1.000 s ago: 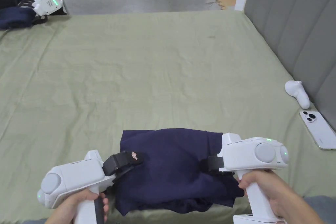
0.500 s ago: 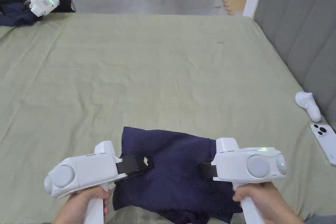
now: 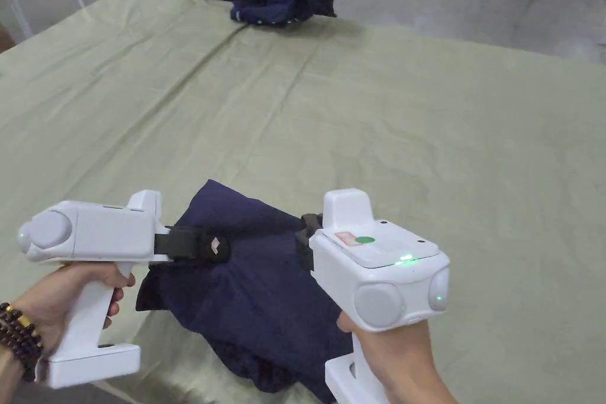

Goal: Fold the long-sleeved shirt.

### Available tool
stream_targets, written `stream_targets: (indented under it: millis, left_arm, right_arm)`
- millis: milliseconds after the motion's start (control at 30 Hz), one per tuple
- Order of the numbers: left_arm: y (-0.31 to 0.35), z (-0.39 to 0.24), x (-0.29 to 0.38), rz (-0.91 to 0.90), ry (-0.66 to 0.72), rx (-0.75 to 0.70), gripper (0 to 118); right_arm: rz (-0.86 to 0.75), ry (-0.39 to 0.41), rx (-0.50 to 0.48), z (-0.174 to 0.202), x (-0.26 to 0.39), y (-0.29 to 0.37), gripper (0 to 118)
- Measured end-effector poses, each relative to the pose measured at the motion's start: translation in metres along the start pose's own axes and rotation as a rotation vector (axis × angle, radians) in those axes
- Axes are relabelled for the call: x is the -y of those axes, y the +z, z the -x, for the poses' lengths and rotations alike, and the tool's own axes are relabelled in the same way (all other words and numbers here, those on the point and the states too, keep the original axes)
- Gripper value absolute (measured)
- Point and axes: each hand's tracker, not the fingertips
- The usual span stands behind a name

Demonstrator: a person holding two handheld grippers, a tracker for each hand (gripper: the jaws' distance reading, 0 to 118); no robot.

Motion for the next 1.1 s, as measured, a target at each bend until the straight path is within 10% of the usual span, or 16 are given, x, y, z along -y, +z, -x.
stream_targets:
  millis: [200, 267, 333, 433, 533, 867, 1100]
  left_arm:
    - [0.045, 0.081, -0.021, -0.066, 0.131, -0.103, 33]
    - [0.047, 0.076, -0.016, -0.126, 0.081, -0.2, 86]
    - [0.053, 0.073, -0.018, -0.145, 0.064, -0.274, 107]
    - [0.073, 0.059, -0.017, -0.256, 0.081, -0.298, 84]
    - [0.089, 0.027, -0.025, -0.312, 0.035, -0.397, 6]
    - [0.081, -0.222, 0.015, -0.513, -0.377, -0.125, 4]
    - [0.018, -0.408, 0.11, -0.868, -0.747, -0.256, 4]
  right_arm:
    - [0.036, 0.062, -0.053, 0.071, -0.013, -0.095, 0]
    - [0.067, 0.056, -0.067, 0.08, -0.014, -0.108, 0]
    - [0.074, 0.067, -0.08, 0.081, -0.013, -0.106, 0]
    - [0.066, 0.076, -0.096, 0.075, -0.011, -0.086, 0]
    - [0.038, 0.06, -0.087, 0.06, -0.022, -0.049, 0]
    - [-0.241, 0.043, 0.143, -0.051, -0.07, 0.175, 0]
    - [-0.395, -0.033, 0.449, -0.139, -0.054, 0.319, 0]
